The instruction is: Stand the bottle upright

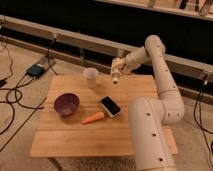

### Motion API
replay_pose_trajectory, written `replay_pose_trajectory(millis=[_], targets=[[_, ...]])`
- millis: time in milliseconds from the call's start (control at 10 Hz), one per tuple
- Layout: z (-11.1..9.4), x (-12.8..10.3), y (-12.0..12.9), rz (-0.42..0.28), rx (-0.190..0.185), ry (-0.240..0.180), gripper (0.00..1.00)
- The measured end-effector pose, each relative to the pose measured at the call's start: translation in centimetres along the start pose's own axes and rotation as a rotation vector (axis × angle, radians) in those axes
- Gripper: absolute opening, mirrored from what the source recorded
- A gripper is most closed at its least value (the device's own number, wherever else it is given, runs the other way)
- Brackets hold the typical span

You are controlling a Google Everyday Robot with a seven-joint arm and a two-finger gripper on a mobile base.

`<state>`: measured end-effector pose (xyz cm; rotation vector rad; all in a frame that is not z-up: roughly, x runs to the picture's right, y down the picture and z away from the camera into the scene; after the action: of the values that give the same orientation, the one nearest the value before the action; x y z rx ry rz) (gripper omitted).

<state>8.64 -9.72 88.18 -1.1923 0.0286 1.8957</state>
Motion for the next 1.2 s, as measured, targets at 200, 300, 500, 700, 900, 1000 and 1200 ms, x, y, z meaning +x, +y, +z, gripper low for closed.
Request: replay_pose_trajectory(millis=[200,300,500,700,900,1000,1200], targets=[[0.0,-0.1,0.6,0.081,0.025,-0.008,0.0],[0.0,-0.1,0.9,0.089,0.027,-0.008,0.0],[-0.1,-0.1,0.9,0.089,0.027,-0.009,0.0],[0.0,-0.1,0.9,0.088,0.027,-0.009,0.0],[0.0,-0.1,0.9,0.088,0.026,-0.009,0.0],[-0.1,-0.3,1.1,0.089,0.018,-0.015,0.0],[-0.7,-2.0,2.2,0.116,-0.07,-0.081,0.0]])
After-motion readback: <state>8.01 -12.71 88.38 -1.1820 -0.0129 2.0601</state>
